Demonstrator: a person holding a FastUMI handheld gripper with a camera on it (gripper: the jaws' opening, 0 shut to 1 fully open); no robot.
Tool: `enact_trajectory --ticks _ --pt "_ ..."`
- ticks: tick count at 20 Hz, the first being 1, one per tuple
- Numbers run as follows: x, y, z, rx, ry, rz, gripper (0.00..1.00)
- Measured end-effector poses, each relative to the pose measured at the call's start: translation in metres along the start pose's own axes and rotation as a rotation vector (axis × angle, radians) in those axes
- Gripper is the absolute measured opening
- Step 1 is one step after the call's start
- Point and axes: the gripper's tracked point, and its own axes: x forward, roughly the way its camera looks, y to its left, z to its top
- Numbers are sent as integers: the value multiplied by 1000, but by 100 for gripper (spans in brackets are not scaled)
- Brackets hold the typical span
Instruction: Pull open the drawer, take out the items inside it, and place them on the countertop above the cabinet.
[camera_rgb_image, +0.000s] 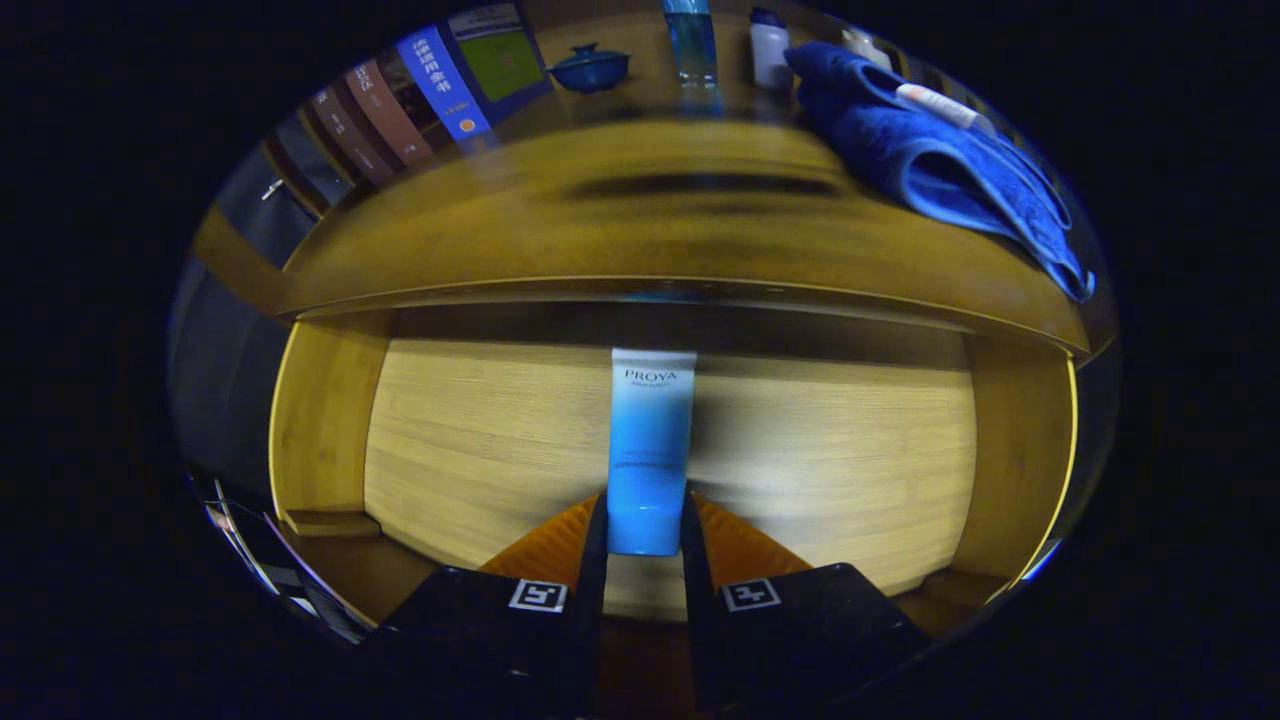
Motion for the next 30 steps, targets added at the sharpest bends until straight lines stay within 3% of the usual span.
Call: enact_trajectory --ticks 8,14,30 --pt "-39 8 -3 9 -87 72 41" --pt "-53 6 11 -5 -161 76 41" --pt "11 -1 -5 -46 81 14 42"
